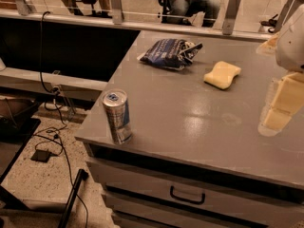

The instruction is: Knock redbull can over

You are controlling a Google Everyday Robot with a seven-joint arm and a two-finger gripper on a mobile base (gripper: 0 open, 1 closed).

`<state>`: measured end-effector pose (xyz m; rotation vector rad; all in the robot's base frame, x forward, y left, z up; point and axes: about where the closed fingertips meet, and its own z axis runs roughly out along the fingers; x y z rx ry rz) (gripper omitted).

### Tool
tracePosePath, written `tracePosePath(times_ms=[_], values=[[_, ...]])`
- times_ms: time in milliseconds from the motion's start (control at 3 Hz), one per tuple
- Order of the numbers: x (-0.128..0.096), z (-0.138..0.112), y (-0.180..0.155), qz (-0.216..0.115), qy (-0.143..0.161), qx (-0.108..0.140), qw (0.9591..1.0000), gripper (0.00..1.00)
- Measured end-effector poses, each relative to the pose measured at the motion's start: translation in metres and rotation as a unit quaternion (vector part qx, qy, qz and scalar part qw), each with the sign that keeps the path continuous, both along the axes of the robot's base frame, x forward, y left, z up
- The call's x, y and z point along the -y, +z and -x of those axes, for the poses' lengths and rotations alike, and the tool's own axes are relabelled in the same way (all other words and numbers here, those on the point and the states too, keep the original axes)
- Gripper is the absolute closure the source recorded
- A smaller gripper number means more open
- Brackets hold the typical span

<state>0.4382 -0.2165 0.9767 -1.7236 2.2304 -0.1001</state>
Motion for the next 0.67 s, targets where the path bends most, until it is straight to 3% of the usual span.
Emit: tracePosePath(times_ms=[667], values=[[-0.0049,-0.0002,-0.0001,-0.015,0.013,0.007,0.9998,0.0]])
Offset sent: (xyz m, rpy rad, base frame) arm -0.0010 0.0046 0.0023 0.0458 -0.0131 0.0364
